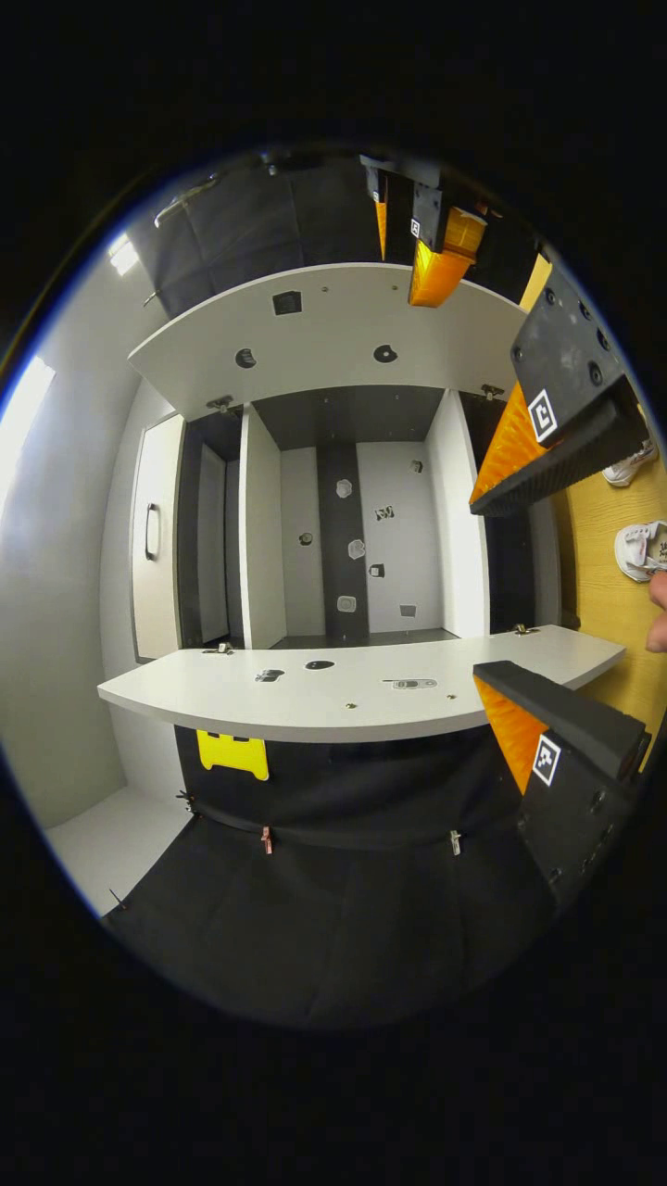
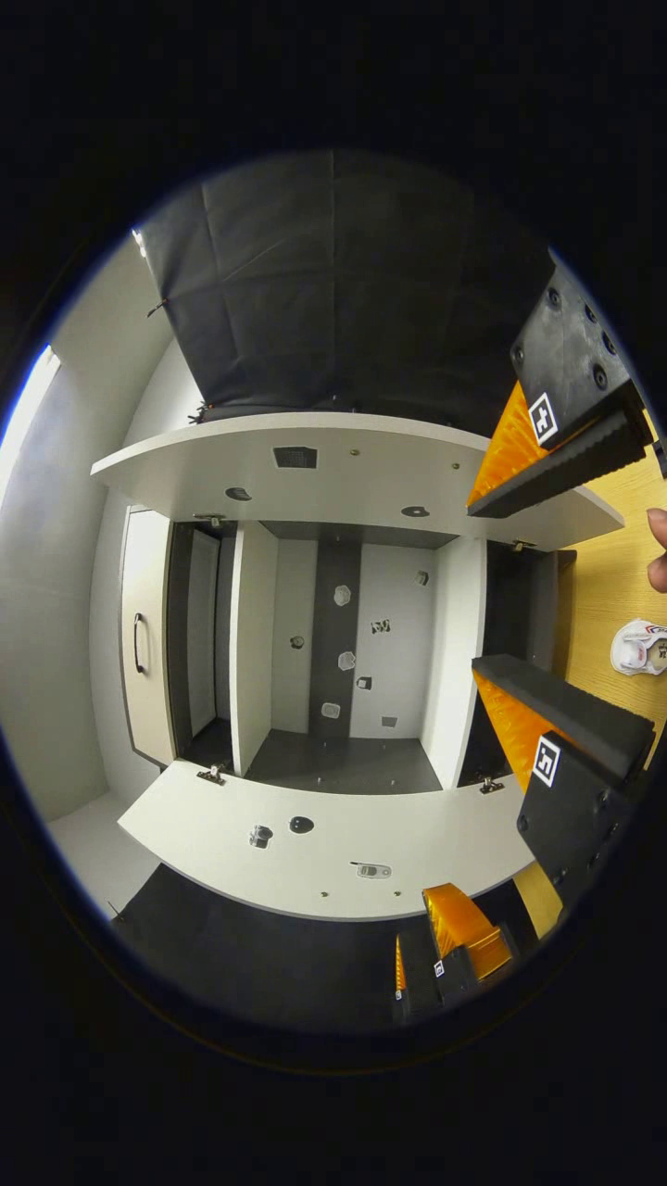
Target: Grab one shoe with the right hand and put it into the shoe cabinet, grab the other shoe with the left hand and put it into the shoe cabinet; then close the right door with the right hand and the left door with the left hand.
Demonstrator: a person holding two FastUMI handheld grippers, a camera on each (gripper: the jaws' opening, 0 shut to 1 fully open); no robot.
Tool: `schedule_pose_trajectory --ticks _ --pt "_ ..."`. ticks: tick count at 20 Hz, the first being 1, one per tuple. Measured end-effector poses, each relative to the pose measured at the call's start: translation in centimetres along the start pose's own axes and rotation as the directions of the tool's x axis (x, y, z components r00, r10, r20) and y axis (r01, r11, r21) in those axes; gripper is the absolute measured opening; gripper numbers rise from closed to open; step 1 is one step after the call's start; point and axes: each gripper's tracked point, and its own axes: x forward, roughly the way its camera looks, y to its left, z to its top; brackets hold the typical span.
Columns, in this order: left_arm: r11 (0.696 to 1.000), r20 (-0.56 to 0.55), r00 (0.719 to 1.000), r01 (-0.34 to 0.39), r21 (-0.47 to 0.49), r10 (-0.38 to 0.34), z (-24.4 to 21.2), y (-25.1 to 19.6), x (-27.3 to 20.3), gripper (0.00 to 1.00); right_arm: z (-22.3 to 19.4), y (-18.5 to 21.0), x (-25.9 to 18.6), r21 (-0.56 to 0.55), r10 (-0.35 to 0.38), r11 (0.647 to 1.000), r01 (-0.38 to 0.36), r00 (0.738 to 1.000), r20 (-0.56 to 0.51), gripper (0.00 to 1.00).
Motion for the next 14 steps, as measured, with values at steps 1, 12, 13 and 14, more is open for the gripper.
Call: schedule_pose_trajectory --ticks 1,12,13,14 --pt "1.000 0.001 1.000 -0.001 0.002 0.001 0.0 0.1 0.0 0.98 0.1 0.0 0.0 0.002 0.002 1.000 -0.002 1.000 0.002 0.98" --pt "1.000 0.004 1.000 -0.013 0.014 0.013 -0.3 0.8 -0.2 0.98 -2.3 2.1 -0.1 0.013 0.044 0.999 -0.043 0.998 -0.052 0.97" --pt "1.000 0.005 1.000 -0.015 0.012 0.015 -0.3 0.8 -0.2 0.98 -3.2 2.6 -0.2 0.017 0.056 0.998 -0.054 0.996 -0.072 0.97" --pt "1.000 0.004 1.000 -0.018 0.008 0.018 -0.6 0.9 -0.3 0.98 -4.2 3.1 -0.5 0.020 0.067 0.998 -0.066 0.993 -0.093 0.98"
